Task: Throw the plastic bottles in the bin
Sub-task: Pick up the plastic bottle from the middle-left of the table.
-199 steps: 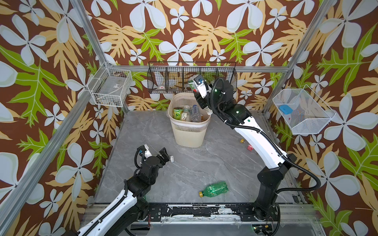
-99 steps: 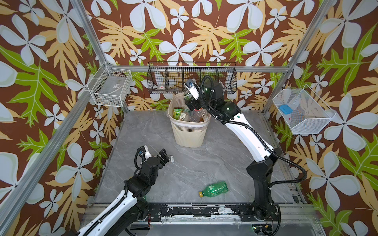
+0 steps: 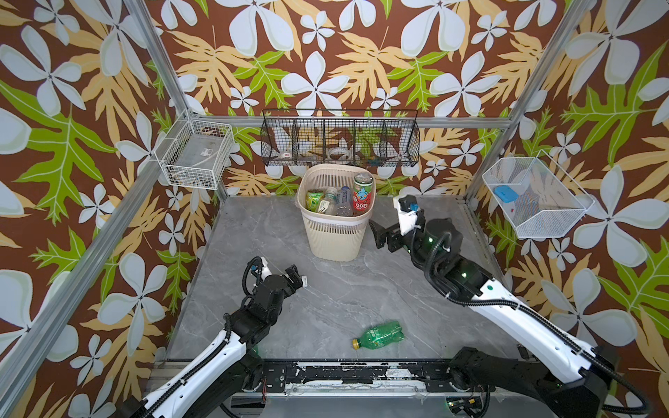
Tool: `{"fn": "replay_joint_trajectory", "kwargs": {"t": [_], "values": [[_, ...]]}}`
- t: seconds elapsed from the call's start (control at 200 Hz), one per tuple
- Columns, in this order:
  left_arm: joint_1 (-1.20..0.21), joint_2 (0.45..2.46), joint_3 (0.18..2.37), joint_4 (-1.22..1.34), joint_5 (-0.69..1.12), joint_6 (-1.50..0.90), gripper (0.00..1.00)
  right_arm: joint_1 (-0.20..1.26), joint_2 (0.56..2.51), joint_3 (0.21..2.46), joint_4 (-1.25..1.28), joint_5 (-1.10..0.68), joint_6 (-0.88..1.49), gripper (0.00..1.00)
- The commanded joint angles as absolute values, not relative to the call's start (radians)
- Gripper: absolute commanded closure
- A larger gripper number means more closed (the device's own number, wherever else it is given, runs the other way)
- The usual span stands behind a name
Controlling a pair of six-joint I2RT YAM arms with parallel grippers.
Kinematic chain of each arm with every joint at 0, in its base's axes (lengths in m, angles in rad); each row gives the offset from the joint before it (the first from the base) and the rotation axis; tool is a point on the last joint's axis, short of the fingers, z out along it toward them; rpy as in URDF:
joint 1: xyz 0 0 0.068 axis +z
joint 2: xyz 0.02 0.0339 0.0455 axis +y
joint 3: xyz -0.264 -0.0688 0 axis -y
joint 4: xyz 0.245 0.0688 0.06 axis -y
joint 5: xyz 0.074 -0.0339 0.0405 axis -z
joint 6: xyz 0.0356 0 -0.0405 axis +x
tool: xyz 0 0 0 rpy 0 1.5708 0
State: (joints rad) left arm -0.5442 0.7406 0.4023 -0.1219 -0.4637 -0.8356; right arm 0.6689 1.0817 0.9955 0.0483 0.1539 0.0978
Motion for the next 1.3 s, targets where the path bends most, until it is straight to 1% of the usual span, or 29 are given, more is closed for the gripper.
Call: {"fn": "replay_joint_trajectory", "kwargs": {"t": [0.0,0.085,0.27,0.505,0.816,1.296], "values": [[-0.54,0.752,0.419,-0.101,-0.445,-0.845,0.0,0.668,1.005,0.889,0.11,0.194,0.268,0.0],[-0.539,0.762,0.426,-0.11,-0.437,-0.857,0.0,0.668,0.976,0.843,0.057,0.212,0.282,0.01],[-0.523,0.795,0.442,-0.156,-0.39,-0.919,0.0,0.668,0.973,0.826,-0.002,0.209,0.282,0.0],[-0.393,0.846,0.428,-0.186,-0.171,-0.954,0.0,0.668,0.992,0.832,-0.016,0.183,0.281,0.0],[-0.269,0.926,0.431,-0.178,-0.041,-0.911,0.0,0.668,0.988,0.806,-0.02,0.181,0.281,0.0],[-0.245,1.171,0.557,-0.185,-0.038,-0.792,0.0,0.666,0.947,0.778,-0.03,0.197,0.262,0.0]]}}
